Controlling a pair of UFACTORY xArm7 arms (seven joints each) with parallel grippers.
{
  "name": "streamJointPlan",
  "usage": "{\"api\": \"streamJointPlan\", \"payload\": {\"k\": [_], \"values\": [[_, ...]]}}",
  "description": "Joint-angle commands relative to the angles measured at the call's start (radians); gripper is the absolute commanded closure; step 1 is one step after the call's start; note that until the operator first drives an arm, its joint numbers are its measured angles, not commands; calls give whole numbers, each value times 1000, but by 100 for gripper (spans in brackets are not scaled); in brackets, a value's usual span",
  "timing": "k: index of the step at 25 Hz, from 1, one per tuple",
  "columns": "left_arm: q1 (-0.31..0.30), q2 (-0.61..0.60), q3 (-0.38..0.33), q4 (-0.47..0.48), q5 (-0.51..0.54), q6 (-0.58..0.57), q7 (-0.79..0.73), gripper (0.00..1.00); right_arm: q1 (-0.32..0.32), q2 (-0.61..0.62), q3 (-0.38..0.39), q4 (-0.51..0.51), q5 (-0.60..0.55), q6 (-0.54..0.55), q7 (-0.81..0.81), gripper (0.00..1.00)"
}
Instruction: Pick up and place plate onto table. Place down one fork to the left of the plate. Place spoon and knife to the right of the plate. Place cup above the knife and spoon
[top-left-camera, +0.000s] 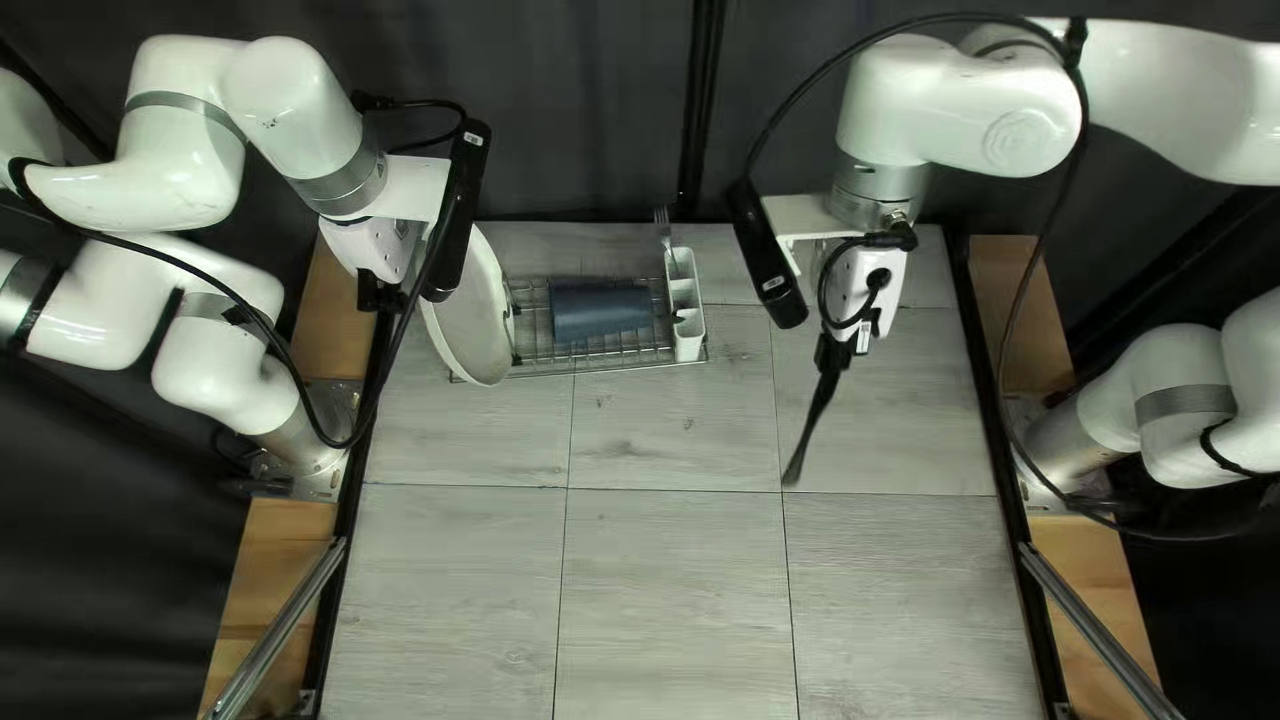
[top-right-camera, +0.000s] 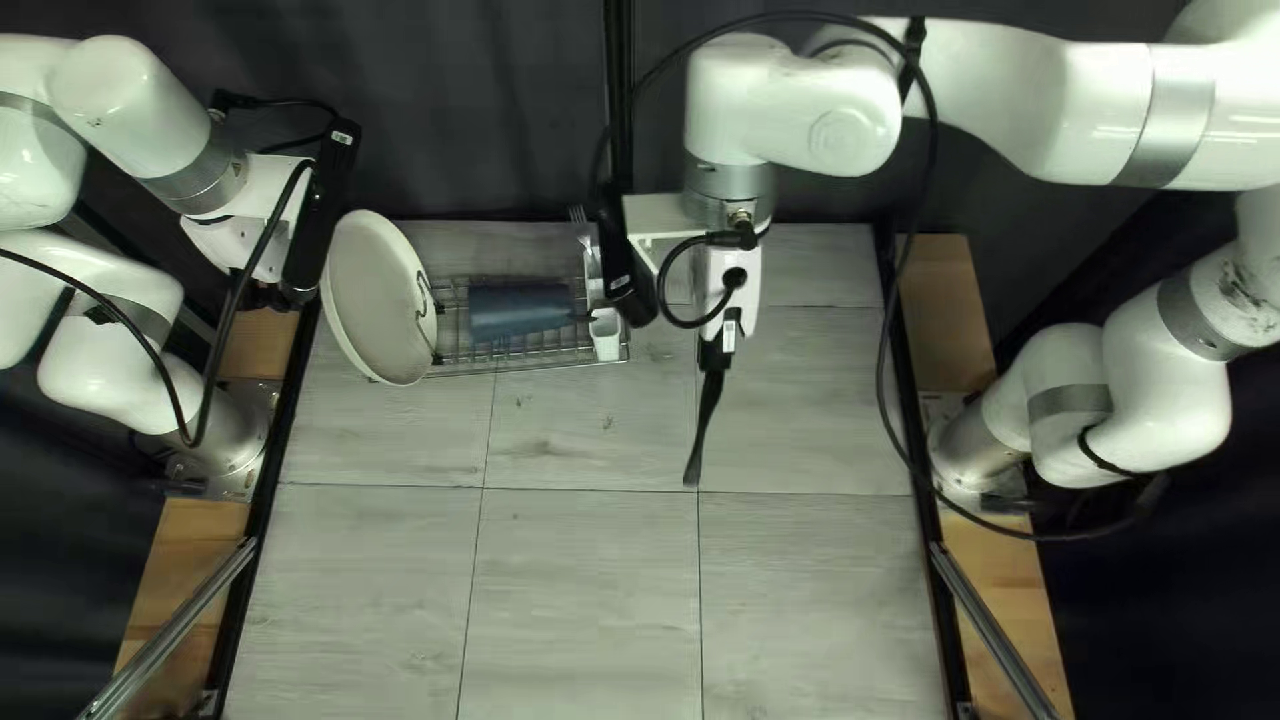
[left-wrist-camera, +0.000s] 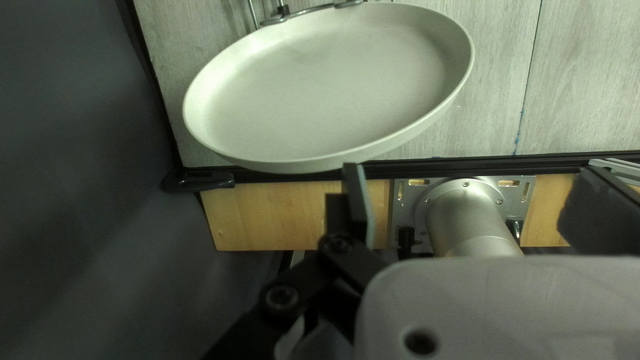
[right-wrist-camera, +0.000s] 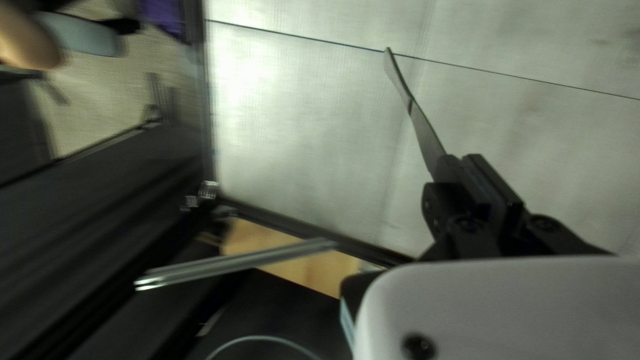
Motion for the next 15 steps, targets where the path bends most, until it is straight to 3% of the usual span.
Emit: {"api": "streamJointPlan", "payload": {"k": [1,7,15], "values": [[0,0,0,0,0,0,0,0,-11,8,-34,-68,52,-8,-95,100],[0,0,0,0,0,0,0,0,-5,37,-40,-186,134,-80,-217,100],[0,0,0,0,0,0,0,0,-15,113,-66,-267,233,-116,-384,100]]}}
